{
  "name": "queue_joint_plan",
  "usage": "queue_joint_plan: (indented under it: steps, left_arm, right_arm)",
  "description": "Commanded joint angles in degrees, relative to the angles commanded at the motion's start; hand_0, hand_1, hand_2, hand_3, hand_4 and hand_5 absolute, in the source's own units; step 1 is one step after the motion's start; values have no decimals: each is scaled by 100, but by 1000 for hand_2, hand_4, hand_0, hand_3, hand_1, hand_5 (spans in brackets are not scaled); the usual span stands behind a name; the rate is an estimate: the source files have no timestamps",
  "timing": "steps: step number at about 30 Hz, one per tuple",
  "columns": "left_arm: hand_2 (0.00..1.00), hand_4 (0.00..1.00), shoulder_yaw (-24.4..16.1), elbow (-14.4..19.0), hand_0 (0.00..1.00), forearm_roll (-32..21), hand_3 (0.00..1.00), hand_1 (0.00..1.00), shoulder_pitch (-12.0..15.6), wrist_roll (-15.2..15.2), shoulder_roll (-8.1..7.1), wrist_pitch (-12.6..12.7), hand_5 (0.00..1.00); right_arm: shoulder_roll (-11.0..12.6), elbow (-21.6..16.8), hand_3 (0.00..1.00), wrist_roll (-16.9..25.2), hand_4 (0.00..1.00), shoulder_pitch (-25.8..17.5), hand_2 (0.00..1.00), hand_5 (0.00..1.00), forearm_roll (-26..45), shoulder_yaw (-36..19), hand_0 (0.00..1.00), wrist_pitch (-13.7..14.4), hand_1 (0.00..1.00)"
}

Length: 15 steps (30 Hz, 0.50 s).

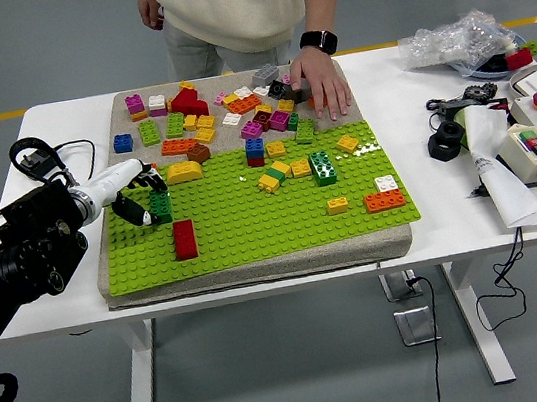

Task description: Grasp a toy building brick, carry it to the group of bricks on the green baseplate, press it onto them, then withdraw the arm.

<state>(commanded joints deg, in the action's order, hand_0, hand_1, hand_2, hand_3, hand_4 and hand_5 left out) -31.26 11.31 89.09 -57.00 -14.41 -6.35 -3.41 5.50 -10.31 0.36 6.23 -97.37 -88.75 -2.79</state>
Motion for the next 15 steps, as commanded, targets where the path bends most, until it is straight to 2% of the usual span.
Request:
queue_joint_plan:
  steps: [15]
  left_arm:
    - [509, 448, -427, 135, 649, 241, 572, 737, 38, -3, -74, -9, 2]
  right_arm:
    - [5, 0, 767, -1, 998, -11, 748, 774, 1, -12, 777, 5, 705]
